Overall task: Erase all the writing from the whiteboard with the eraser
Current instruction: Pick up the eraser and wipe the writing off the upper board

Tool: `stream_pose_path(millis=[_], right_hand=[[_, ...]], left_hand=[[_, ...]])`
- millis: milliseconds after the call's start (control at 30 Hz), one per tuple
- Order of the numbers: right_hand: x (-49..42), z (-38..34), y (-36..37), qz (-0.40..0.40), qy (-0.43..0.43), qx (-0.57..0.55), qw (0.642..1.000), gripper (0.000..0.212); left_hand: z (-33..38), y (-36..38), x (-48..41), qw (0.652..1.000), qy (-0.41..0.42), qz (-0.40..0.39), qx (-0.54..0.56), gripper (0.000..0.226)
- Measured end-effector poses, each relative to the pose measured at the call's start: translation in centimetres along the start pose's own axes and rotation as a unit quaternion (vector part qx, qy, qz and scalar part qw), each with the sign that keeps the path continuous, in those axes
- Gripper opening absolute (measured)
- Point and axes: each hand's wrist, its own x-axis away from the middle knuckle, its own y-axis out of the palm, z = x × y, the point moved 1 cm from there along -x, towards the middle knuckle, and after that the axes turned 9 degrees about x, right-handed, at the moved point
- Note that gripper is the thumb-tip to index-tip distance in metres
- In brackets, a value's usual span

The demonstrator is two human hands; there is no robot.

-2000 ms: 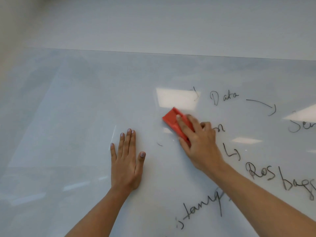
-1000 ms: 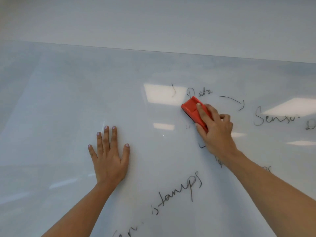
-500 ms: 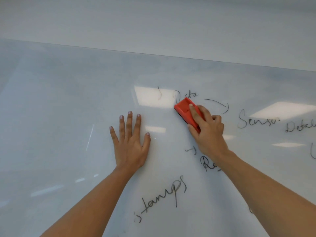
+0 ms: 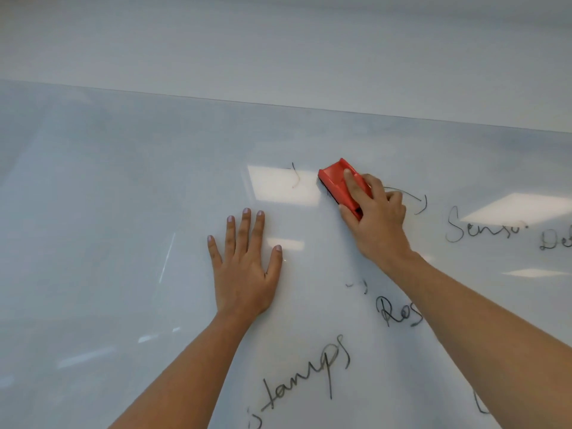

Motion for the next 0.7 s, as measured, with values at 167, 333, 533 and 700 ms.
stream_pose_path(millis=[167, 333, 533, 700], right_hand=[[-0.7, -4.2, 0.3, -0.042, -0.16, -0.009, 0.986, 0.059], [-4.1, -1.8, 0.1, 0.011, -0.108, 0.061, 0.992, 0.057], [-5.1, -6.8, 0.9, -0.017, -0.015, 0.034, 0.999, 0.062], [-2.7, -5.9, 0.7, -0.019, -0.21, 0.01, 0.977, 0.056]], left_hand=[[-0.2, 0.1, 0.0, 1.0, 0.006, 0.007, 0.001, 0.07], [-0.2, 0.1, 0.0, 1.0, 0.011, 0.009, 0.003, 0.07], [-0.3, 0.1, 0.0, 1.0, 0.012, 0.012, 0.006, 0.07], [-0.4, 0.2, 0.0, 1.0, 0.013, 0.011, 0.007, 0.07]])
